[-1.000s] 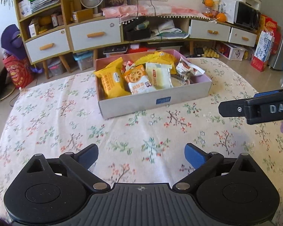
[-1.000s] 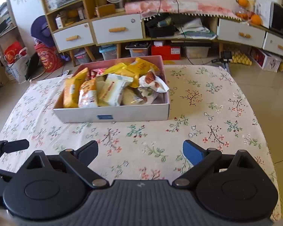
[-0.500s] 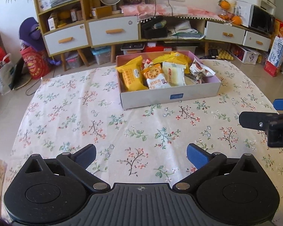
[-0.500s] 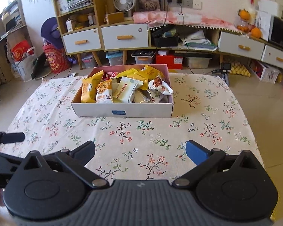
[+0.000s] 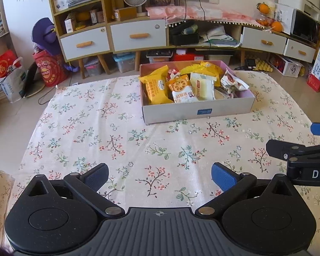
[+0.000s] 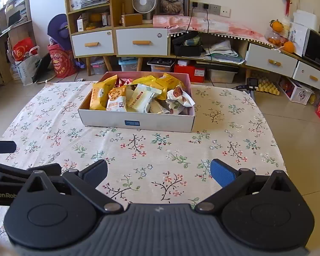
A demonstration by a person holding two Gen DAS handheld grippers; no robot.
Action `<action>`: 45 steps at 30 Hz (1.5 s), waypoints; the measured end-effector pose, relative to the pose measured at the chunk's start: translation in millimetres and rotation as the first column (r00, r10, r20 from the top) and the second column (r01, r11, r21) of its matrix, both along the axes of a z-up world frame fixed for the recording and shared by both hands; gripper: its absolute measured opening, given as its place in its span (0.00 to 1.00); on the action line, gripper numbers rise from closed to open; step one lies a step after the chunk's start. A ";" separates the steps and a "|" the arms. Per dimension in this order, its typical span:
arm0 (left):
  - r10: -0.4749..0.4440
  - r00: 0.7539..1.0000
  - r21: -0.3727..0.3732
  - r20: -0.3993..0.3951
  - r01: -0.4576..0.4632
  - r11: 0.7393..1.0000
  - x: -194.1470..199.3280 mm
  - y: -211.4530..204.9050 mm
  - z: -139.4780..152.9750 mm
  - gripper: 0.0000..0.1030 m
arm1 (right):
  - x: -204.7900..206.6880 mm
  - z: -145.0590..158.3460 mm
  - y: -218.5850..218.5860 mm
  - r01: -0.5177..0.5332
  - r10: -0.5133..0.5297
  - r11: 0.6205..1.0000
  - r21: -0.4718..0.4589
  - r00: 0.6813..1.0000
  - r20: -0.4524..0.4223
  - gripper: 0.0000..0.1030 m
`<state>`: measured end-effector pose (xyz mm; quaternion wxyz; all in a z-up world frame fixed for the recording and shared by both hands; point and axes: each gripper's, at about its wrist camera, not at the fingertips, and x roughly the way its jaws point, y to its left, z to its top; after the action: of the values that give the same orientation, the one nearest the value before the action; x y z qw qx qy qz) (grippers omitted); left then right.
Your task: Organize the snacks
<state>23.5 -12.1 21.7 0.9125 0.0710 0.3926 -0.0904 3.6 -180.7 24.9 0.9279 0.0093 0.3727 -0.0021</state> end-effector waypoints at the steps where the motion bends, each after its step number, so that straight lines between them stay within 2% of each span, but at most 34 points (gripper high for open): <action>1: 0.003 1.000 0.002 0.006 -0.003 1.000 -0.6 -0.1 0.6 1.00 | -0.1 -0.6 0.3 0.002 -0.002 1.000 0.000 1.000 -0.001 1.00; 45: 0.017 1.000 -0.011 0.005 -0.017 1.000 -1.6 0.3 4.4 1.00 | 0.9 -4.6 0.6 0.006 -0.007 1.000 -0.016 1.000 -0.025 1.00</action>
<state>21.9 -11.8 26.0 0.9145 0.0629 0.3906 -0.0848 4.6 -180.1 20.4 0.9232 0.0031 0.3842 -0.0083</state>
